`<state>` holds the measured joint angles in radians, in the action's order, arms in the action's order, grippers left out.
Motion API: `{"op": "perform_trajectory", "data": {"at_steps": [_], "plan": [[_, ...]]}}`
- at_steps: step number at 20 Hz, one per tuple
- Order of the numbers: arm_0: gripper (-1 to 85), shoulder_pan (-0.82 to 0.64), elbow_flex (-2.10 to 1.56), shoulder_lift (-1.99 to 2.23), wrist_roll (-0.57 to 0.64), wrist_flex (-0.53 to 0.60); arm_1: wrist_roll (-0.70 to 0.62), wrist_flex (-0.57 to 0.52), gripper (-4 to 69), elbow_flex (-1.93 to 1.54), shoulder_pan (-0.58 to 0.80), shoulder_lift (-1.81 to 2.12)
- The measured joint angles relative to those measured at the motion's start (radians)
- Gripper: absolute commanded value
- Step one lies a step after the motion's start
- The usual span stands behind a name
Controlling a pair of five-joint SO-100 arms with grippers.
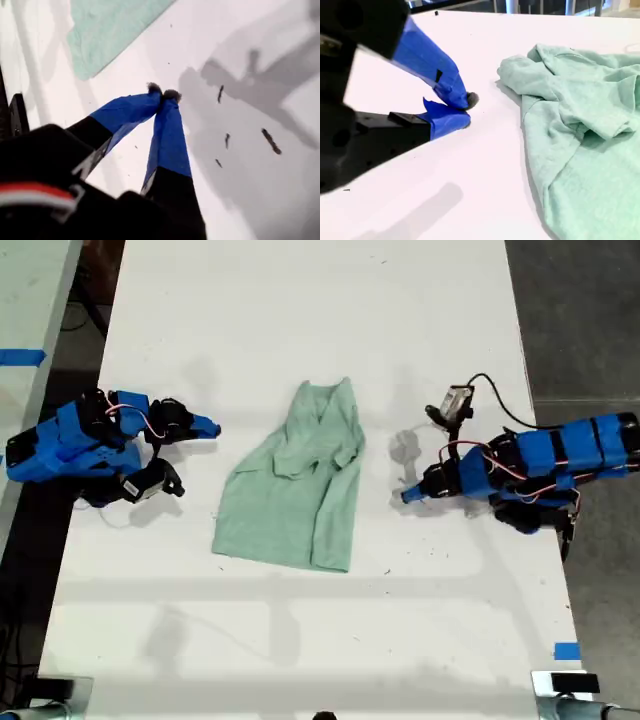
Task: Fold t shirt
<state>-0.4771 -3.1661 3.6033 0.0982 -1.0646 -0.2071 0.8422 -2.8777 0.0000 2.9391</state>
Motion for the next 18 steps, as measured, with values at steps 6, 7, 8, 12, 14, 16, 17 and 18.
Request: {"op": "perform_trajectory", "data": {"at_steps": [6,7,8,12,14,16,17,18], "plan": [[-0.1,0.000,0.000,0.000,0.000,0.000,-0.005,0.313,0.7,-0.183,0.023,0.523],[-0.1,0.000,0.000,0.000,0.000,0.000,-0.005,0.328,0.7,-0.183,0.011,0.531],[-0.1,0.000,0.000,0.000,0.000,0.000,-0.005,0.334,0.7,-0.183,0.006,0.538],[-0.1,0.000,0.000,0.000,0.000,0.000,0.044,0.354,0.7,-0.183,0.006,0.541],[-0.1,0.000,0.000,0.000,0.000,0.000,0.075,0.367,0.7,-0.183,0.006,0.541],[-0.1,0.000,0.000,0.000,0.000,0.000,0.098,0.376,0.7,-0.183,0.006,0.541],[-0.1,0.000,0.000,0.000,0.000,0.000,0.107,0.379,0.7,-0.183,0.006,0.541],[-0.1,0.002,0.000,0.000,0.000,0.000,0.115,0.382,0.7,-0.183,0.006,0.541]]}}
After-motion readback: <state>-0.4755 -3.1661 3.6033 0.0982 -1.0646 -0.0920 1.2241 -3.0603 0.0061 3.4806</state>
